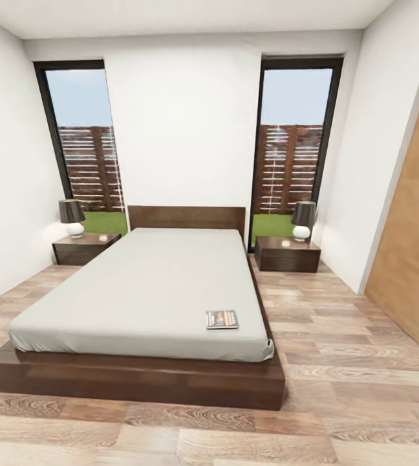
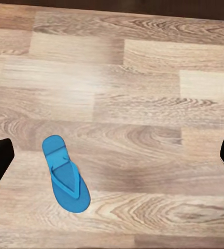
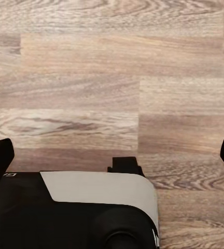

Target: In the bedroom, move the book from the bed onto either nightstand, and place the two sandals side by side next to the bed.

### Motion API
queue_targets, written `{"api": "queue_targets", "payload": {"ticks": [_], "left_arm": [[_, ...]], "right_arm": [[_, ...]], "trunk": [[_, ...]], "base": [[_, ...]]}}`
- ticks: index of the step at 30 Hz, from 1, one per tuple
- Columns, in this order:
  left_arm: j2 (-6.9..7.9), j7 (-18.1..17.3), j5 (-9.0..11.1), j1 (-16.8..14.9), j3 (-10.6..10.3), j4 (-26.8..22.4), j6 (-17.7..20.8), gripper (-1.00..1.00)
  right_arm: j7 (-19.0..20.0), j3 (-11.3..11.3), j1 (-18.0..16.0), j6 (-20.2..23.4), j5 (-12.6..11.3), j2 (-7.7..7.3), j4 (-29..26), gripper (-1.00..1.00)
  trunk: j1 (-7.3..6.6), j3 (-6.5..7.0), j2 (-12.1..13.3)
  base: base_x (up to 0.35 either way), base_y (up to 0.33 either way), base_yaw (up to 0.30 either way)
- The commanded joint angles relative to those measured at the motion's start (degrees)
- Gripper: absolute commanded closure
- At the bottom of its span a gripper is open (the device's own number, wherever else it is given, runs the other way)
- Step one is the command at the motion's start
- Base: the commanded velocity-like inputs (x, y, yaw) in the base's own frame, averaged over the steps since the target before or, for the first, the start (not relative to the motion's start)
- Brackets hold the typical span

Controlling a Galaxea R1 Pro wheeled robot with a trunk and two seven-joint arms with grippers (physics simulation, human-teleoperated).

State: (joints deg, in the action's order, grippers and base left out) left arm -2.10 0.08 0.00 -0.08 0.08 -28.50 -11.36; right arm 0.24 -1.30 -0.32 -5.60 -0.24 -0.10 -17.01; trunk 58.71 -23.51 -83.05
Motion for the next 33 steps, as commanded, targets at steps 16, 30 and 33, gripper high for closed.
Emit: {"api": "queue_targets", "payload": {"ticks": [16, 30, 33], "left_arm": [[-0.01, 0.0, 0.0, 0.0, 0.0, 0.0, -0.2, -1.0], [-0.01, 0.0, 0.0, 0.0, 0.0, 0.0, -0.1, -1.0], [-0.01, 0.0, 0.0, 0.0, 0.0, 0.0, -0.1, -1.0]], "right_arm": [[0.0, -0.2, 0.0, -0.2, 0.0, 0.01, 0.0, -1.0], [0.0, -0.2, 0.0, -0.2, 0.0, 0.01, 0.0, -1.0], [0.0, -0.2, 0.0, -0.2, 0.0, 0.01, 0.0, -1.0]], "trunk": [[0.02, -0.06, 0.0], [0.02, -0.06, 0.0], [0.02, -0.06, 0.0]], "base": [[0.027, -0.051, 0.178], [0.0, 0.0, 0.266], [0.0, 0.0, 0.247]]}}
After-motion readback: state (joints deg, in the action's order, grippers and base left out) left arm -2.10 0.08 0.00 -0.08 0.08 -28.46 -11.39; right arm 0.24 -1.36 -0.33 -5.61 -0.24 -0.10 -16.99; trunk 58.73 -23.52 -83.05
